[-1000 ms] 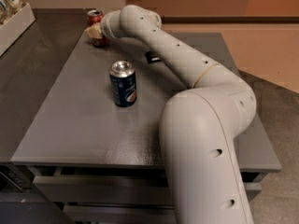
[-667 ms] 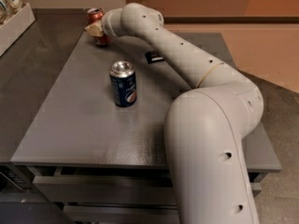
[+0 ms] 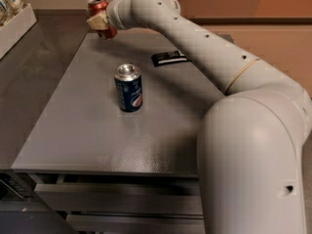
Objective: Pick coke can
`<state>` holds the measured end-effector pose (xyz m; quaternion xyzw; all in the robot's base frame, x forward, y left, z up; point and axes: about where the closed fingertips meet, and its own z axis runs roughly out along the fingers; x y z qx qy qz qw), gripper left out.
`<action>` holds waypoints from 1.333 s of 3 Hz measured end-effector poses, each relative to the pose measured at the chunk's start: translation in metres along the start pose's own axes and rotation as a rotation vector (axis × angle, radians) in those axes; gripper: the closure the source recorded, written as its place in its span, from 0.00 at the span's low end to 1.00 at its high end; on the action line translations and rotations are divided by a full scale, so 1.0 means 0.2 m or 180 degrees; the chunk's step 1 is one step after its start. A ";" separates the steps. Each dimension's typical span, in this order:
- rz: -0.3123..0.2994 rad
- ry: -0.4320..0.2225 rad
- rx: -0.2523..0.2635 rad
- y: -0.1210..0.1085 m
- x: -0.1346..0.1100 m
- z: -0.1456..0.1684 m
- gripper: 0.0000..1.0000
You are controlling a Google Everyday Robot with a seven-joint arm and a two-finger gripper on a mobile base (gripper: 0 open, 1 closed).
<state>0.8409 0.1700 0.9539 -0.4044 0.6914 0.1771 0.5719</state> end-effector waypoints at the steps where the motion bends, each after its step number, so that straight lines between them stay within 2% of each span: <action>1: -0.0121 -0.0042 -0.0019 0.04 -0.11 -0.16 1.00; 2: -0.0246 -0.0069 -0.0036 0.08 -0.20 -0.31 1.00; 3: -0.0255 -0.0117 -0.0047 0.09 -0.26 -0.54 1.00; 4: -0.0250 -0.0117 -0.0043 0.09 -0.26 -0.54 1.00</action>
Offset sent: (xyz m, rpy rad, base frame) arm -0.0831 -0.0367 0.0833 -0.0554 -0.1055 0.0512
